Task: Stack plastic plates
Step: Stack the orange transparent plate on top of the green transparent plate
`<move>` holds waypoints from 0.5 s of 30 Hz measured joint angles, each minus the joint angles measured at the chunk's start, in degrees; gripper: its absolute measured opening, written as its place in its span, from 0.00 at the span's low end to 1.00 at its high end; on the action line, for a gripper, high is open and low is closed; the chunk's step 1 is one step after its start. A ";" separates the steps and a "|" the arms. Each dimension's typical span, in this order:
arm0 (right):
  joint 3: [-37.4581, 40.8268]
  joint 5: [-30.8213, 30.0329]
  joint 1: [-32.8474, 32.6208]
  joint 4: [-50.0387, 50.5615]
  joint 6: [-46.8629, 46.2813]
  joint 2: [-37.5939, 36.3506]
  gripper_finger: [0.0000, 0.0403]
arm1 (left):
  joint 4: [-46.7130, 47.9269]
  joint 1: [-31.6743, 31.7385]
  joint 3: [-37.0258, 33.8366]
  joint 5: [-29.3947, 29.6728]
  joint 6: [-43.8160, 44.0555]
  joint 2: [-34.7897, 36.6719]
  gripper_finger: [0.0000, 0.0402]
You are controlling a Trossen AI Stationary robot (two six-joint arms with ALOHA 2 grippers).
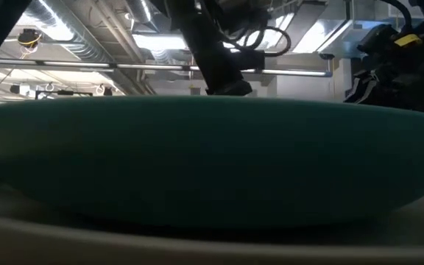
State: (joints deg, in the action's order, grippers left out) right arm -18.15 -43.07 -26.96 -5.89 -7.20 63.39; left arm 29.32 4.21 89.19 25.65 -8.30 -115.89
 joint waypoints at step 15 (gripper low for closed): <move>0.00 4.34 -0.07 2.77 -0.20 -5.80 0.36 | 3.88 -12.16 -2.12 5.26 2.24 1.51 0.01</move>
State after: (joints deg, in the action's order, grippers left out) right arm -18.15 -38.73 -27.03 -3.13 -7.40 57.60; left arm 33.20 -7.95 87.07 30.91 -6.05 -114.38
